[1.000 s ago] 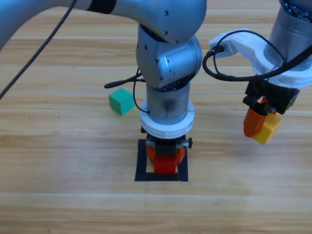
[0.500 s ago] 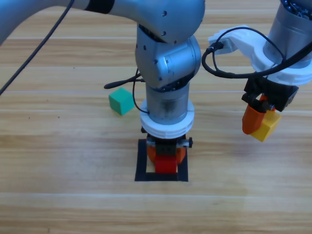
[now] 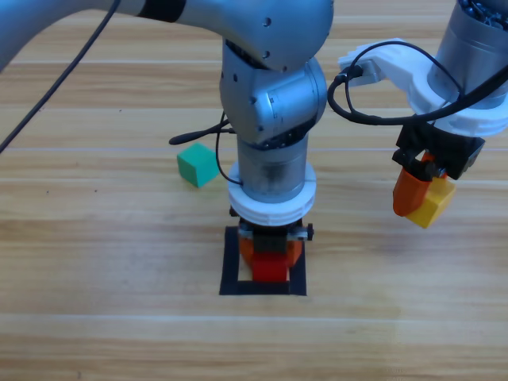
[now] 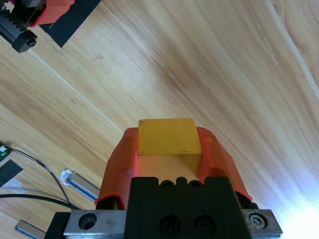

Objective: Stack the blocks in the rectangular block: red at the bottom, yellow in the middle, green on top

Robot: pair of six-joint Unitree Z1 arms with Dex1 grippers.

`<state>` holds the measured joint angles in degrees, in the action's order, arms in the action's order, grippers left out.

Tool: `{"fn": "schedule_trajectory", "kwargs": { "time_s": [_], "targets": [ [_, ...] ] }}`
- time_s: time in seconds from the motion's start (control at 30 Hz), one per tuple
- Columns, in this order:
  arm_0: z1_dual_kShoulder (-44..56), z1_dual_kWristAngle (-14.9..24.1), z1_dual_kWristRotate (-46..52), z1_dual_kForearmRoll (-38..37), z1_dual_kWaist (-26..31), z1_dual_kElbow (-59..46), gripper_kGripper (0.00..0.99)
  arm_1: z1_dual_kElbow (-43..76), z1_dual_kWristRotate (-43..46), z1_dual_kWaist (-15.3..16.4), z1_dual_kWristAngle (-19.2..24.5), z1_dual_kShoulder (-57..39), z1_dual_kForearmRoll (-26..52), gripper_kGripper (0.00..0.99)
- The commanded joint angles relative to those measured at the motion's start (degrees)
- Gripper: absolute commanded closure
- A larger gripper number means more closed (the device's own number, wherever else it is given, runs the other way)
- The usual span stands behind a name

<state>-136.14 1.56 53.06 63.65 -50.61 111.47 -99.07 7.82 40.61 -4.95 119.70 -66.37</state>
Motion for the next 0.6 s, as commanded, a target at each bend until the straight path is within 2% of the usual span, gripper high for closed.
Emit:
{"fn": "schedule_trajectory", "kwargs": {
  "time_s": [0.03, 0.1, 0.13, 0.17, 0.23, 0.27, 0.3, 0.6],
  "targets": [
    [-1.1, 0.9, 0.1, -0.7, 2.5, -2.9, 0.923, -0.5, -0.2, -0.8, 0.0, 2.3, 0.0, 0.990],
    [-0.8, 0.9, 0.1, -0.7, 2.6, -3.0, 0.896, -0.7, -0.2, -0.8, -0.1, 2.3, 0.1, 0.990],
    [-0.7, 0.9, 0.1, -0.7, 2.6, -2.9, 0.840, -0.8, -0.2, -0.8, -0.1, 2.3, 0.1, 0.990],
    [-0.6, 0.9, 0.2, -0.7, 2.6, -2.7, 0.697, -0.8, -0.2, -0.8, -0.1, 2.3, 0.1, 0.990],
    [-0.4, 0.9, 0.7, -0.7, 2.5, -2.5, 0.220, -0.8, -0.2, -0.8, -0.1, 2.4, 0.1, 0.990],
    [-0.2, 0.9, 1.2, -0.7, 2.5, -2.5, 0.054, -0.8, -0.2, -0.8, -0.1, 2.4, 0.1, 0.990],
    [0.0, 0.9, 1.3, -0.7, 2.4, -2.6, 0.004, -0.8, -0.2, -0.8, -0.1, 2.3, 0.1, 0.990],
    [4.3, 1.5, 2.7, -0.5, 1.4, -3.5, 0.000, -0.5, -0.2, -0.8, -0.1, 1.8, 0.1, 0.990]
  ]
}}
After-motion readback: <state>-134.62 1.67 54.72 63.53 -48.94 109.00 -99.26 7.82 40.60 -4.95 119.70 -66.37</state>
